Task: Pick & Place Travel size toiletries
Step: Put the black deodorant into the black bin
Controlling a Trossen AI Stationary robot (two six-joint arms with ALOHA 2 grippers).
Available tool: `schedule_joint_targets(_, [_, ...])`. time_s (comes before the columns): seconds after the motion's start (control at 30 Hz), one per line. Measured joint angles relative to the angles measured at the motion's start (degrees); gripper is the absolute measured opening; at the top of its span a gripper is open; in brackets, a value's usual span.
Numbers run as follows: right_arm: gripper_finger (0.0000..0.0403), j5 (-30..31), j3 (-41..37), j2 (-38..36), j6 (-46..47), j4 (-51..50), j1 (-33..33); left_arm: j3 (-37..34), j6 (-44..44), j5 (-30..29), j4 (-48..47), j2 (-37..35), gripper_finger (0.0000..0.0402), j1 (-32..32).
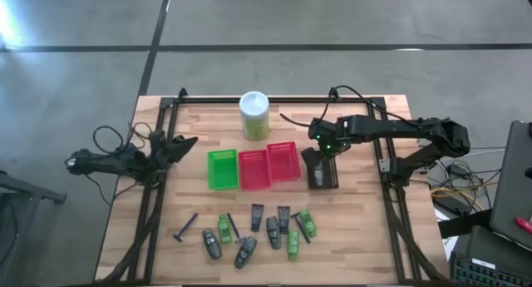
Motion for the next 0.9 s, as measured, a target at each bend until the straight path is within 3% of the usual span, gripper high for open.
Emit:
schedule_joint_targets(0.13, [0.0296, 0.0, 0.0, 0.0, -0.5, 0.0, 0.0, 0.1, -2.6, -0.9, 0.9, 0.1, 0.0156, 0.0])
schedule_joint_targets(0.3, [0.0310, 0.2, 0.0, 0.0, -1.5, 0.0, 0.0, 0.2, -3.8, -13.2, 1.0, 0.3, 0.0156, 0.1])
schedule_joint_targets(0.43, [0.0319, 0.3, 0.0, 0.0, -1.8, 0.0, 0.0, 1.5, -4.2, -13.9, 0.2, 1.3, 0.0156, 0.1])
schedule_joint_targets(0.5, [0.0323, 0.3, 0.0, 0.0, -1.9, 0.0, 0.0, 4.7, -6.6, -13.6, -4.8, 2.6, 0.0156, 0.1])
schedule_joint_targets(0.7, [0.0333, 0.4, 0.0, 0.0, -2.3, 0.0, 0.0, 22.5, -14.7, -5.1, -42.3, 14.7, 0.0155, 0.1])
schedule_joint_targets(0.8, [0.0338, 0.4, 0.0, 0.0, -2.9, 0.0, 0.0, 30.9, -15.5, 4.3, -57.2, 23.8, 0.0155, 0.1])
schedule_joint_targets(0.9, [0.0342, 0.1, 0.0, 0.0, -2.9, 0.0, 0.0, 36.7, -17.8, 15.7, -64.9, 32.2, 0.0156, 0.1])
